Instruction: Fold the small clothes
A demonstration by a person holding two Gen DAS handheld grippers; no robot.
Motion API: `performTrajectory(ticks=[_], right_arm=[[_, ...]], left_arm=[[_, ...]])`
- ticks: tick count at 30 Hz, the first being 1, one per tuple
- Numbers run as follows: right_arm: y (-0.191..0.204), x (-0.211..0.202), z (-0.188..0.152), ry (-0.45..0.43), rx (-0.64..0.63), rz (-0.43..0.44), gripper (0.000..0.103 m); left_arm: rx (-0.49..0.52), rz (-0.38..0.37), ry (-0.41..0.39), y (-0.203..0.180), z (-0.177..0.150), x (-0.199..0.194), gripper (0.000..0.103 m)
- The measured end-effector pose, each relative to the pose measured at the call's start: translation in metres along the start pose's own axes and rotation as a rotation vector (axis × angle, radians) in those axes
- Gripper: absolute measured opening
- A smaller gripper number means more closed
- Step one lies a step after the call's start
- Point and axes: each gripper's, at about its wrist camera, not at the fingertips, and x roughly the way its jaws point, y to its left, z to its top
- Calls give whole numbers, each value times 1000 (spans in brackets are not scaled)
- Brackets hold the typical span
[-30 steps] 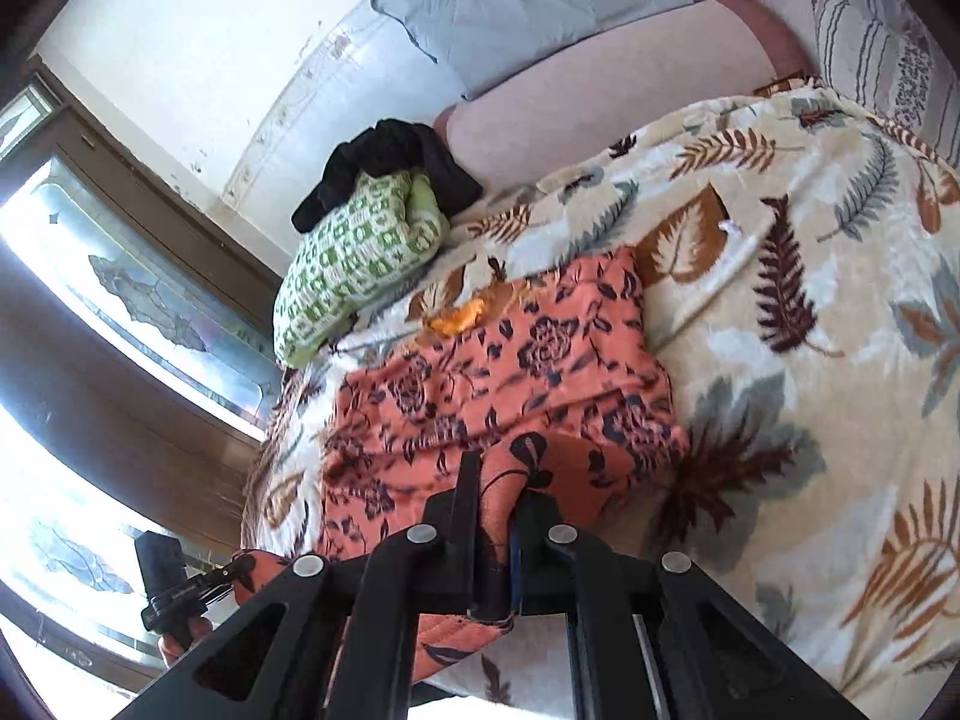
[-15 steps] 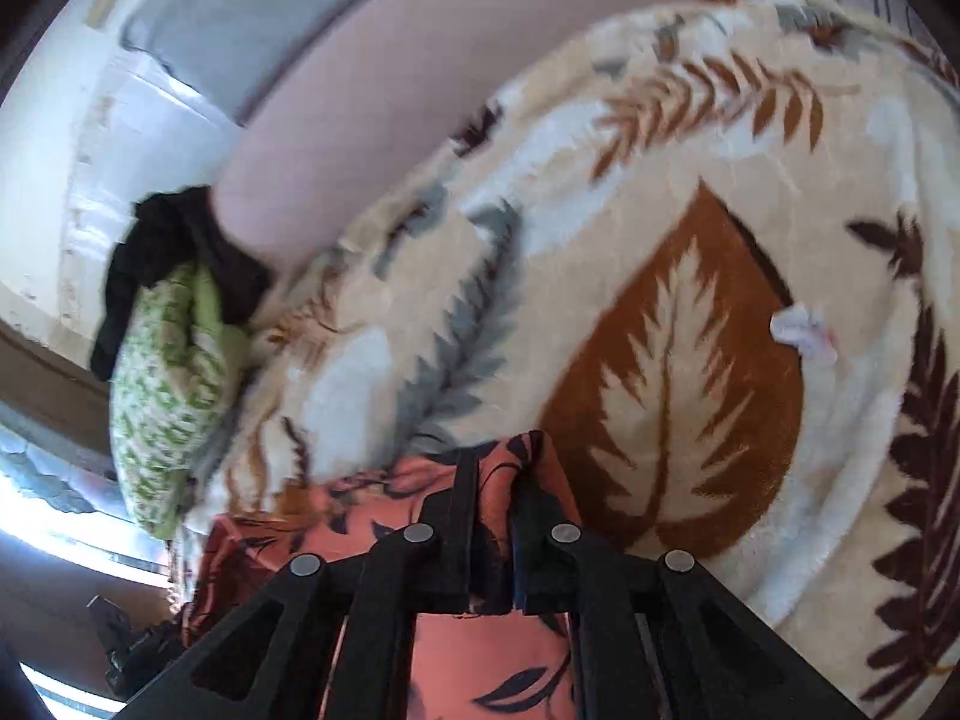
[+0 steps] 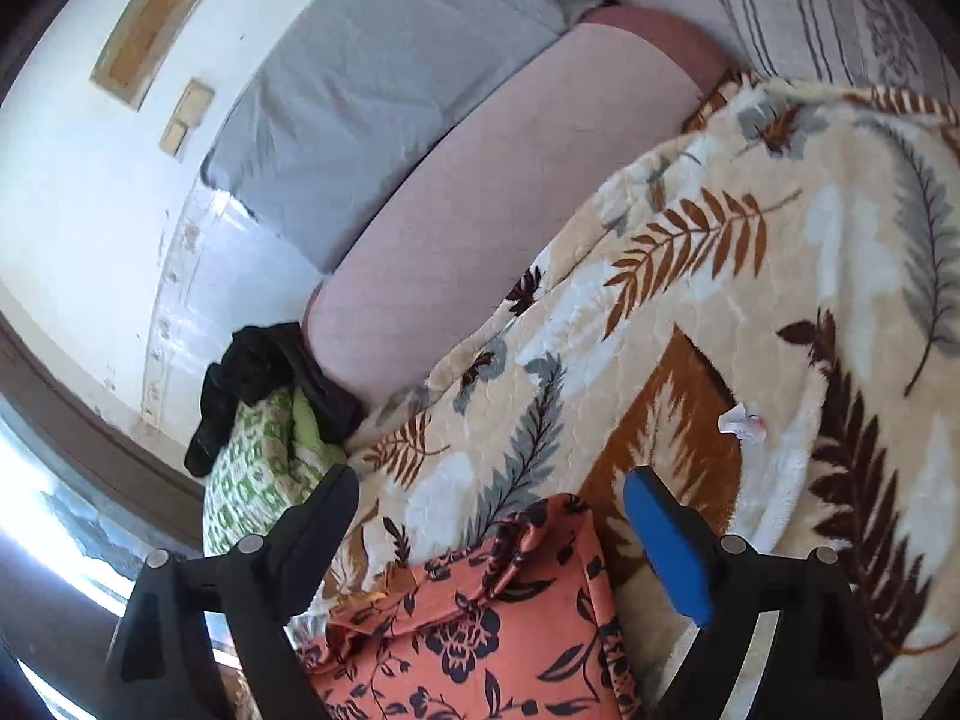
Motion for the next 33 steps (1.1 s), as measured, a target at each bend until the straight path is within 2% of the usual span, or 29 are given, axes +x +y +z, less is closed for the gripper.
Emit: performTrajectory(ticks=[1, 2, 3, 5, 8, 11, 12, 14, 16, 19, 22, 23, 25, 29, 31, 33], right_arm=[[13, -2, -4, 47, -63, -21, 87], [26, -1, -12, 92, -122, -58, 72], [39, 5, -24, 145, -184, -111, 64], [60, 25, -54, 269, -311, -198, 39], [76, 56, -101, 379, -433, -260, 37], [78, 107, -126, 477, -434, -305, 37], [81, 122, -128, 458, -458, -336, 37], [97, 147, -117, 341, -544, -371, 38], [96, 175, -96, 329, -488, -421, 38], [106, 174, -72, 248, -357, -376, 40], [139, 150, -84, 208, -433, -282, 40], [151, 145, -95, 234, -465, -253, 40], [175, 138, -124, 343, -513, -166, 40], [229, 141, -203, 538, -646, -25, 40], [257, 153, -235, 605, -680, 36, 40], [282, 179, -264, 655, -720, 46, 40]], left_arm=[[23, 7, 19, -6, -12, 3, 64], [53, 38, 48, -11, -23, 8, 65], [80, 82, 86, -14, -33, 17, 65], [109, 153, 187, -13, -47, 36, 64], [161, 208, 185, -8, -52, 39, 64], [178, 220, 198, 2, -49, 46, 64], [172, 217, 214, 6, -47, 50, 64], [161, 208, 229, 12, -43, 55, 64], [151, 207, 231, 17, -36, 58, 64], [68, 157, 256, 33, -24, 58, 64], [14, 120, 269, 42, -17, 53, 64], [9, 126, 269, 42, -17, 50, 64], [-8, 162, 264, 46, -17, 43, 64], [-70, 170, 287, 62, -20, 40, 65], [-82, 171, 291, 68, -21, 39, 64], [-63, 170, 295, 67, -21, 39, 64]])
